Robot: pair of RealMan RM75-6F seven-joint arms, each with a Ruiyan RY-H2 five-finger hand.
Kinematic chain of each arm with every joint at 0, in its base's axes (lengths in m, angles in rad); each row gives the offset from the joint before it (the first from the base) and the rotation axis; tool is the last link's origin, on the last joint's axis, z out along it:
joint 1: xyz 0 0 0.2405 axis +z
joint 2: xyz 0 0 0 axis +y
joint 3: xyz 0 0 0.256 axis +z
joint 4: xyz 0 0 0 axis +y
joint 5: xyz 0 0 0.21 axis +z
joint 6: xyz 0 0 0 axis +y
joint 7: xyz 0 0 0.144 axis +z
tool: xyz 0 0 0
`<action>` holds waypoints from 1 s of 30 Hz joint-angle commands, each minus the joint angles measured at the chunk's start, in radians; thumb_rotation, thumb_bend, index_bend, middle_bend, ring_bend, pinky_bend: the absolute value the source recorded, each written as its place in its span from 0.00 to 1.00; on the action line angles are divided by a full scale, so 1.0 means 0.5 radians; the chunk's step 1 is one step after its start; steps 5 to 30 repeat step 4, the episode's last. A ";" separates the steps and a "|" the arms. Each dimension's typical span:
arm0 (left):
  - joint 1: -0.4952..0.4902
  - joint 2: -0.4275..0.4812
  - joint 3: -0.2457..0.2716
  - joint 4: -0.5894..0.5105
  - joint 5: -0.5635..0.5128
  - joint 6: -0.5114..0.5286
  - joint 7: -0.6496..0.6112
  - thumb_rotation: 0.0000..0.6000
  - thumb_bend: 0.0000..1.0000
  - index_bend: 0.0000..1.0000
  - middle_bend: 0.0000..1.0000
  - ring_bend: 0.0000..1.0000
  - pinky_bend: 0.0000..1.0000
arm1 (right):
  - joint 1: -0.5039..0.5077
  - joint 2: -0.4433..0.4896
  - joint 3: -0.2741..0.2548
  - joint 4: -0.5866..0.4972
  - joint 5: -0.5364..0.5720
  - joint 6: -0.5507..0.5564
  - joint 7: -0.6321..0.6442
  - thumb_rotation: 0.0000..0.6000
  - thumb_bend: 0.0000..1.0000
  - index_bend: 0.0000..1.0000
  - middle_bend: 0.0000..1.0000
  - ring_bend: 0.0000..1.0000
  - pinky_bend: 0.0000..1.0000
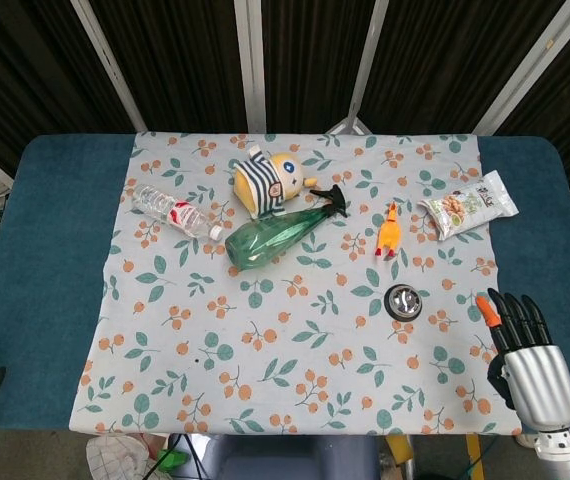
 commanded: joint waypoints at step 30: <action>0.000 -0.017 -0.021 0.058 0.046 0.056 -0.032 1.00 0.40 0.06 0.00 0.03 0.16 | -0.030 -0.069 -0.027 0.113 0.088 -0.097 -0.020 1.00 1.00 0.01 0.00 0.00 0.00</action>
